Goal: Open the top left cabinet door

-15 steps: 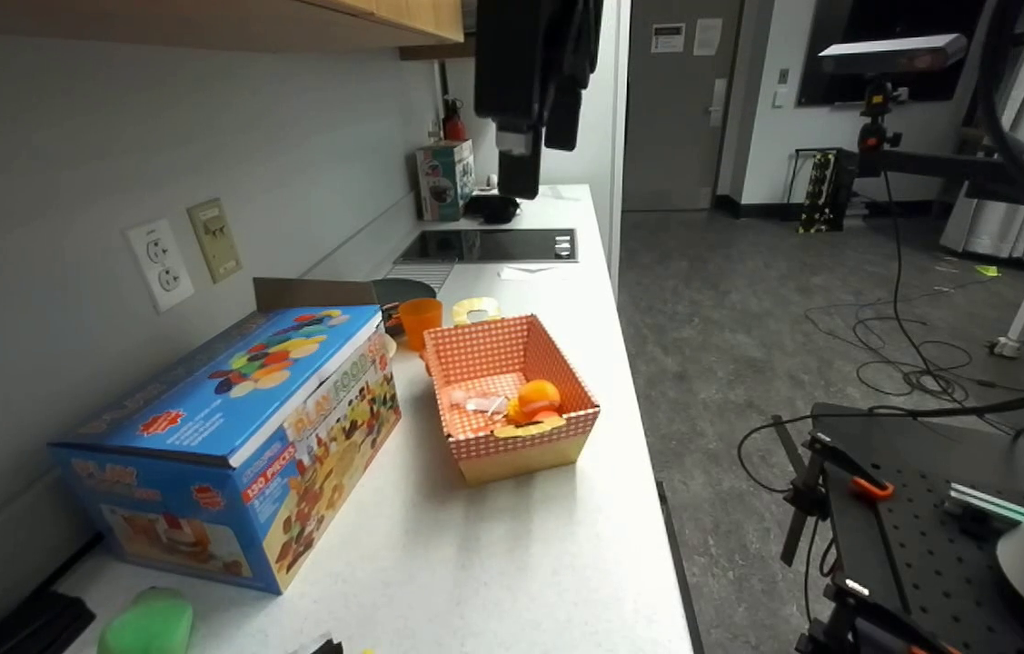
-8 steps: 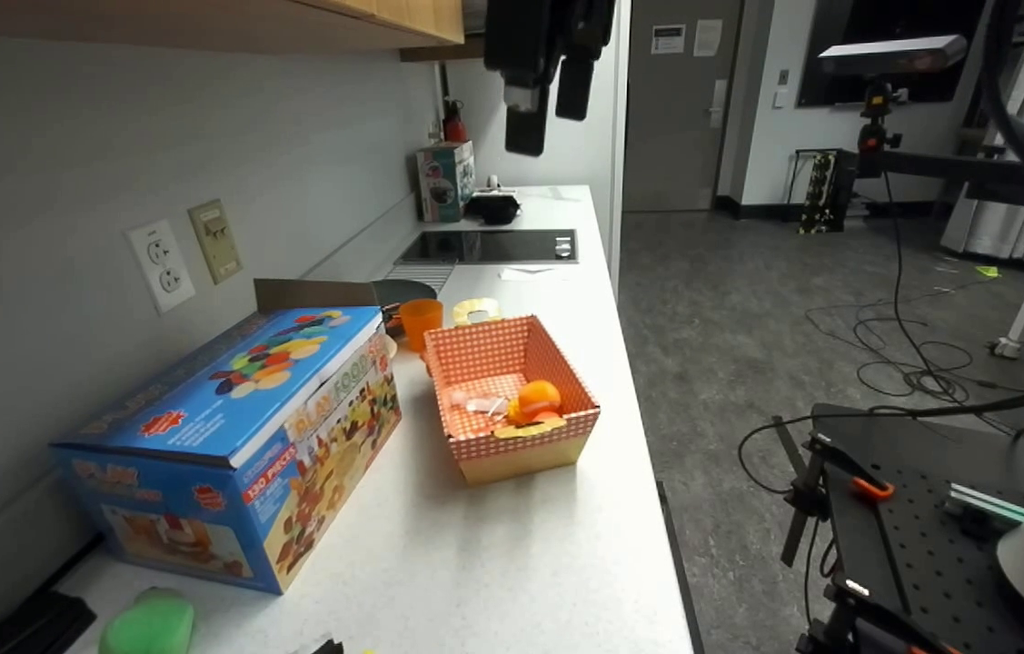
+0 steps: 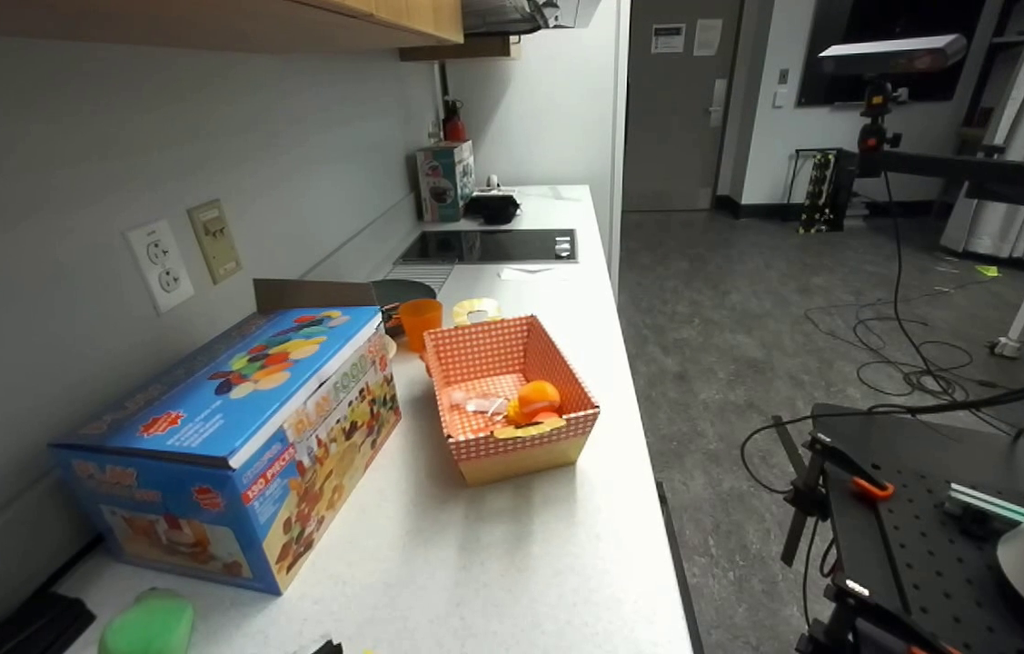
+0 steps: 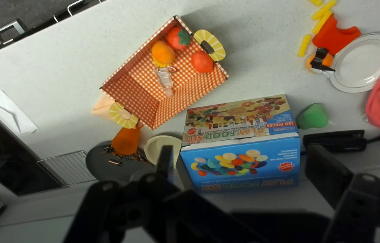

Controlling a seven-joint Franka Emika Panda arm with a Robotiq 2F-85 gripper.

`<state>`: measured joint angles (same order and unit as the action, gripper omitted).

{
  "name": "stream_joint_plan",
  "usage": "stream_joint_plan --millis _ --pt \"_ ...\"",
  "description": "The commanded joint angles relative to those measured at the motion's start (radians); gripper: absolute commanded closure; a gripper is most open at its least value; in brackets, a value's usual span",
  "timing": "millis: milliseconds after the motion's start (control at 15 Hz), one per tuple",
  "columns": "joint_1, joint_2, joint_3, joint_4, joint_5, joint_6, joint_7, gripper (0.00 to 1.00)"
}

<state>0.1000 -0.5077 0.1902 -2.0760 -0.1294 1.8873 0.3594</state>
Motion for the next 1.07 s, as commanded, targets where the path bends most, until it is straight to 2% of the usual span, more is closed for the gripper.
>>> stream_joint_plan --millis 0,133,267,467,733,800,1000 --pt "-0.015 -0.003 0.011 -0.002 0.007 0.000 -0.005 0.00" --pt "-0.013 -0.001 -0.004 -0.001 0.017 0.007 -0.024 0.00" --pt "-0.004 -0.001 -0.059 0.014 0.077 0.029 -0.086 0.00" --pt "0.003 -0.002 -0.162 0.062 0.167 0.054 -0.250 0.00" --pt "0.021 0.061 -0.276 0.182 0.279 0.047 -0.510 0.00" --pt "-0.020 0.012 -0.225 0.107 0.232 0.055 -0.422 0.00" --pt "-0.025 0.018 -0.233 0.112 0.239 0.054 -0.438 0.00"
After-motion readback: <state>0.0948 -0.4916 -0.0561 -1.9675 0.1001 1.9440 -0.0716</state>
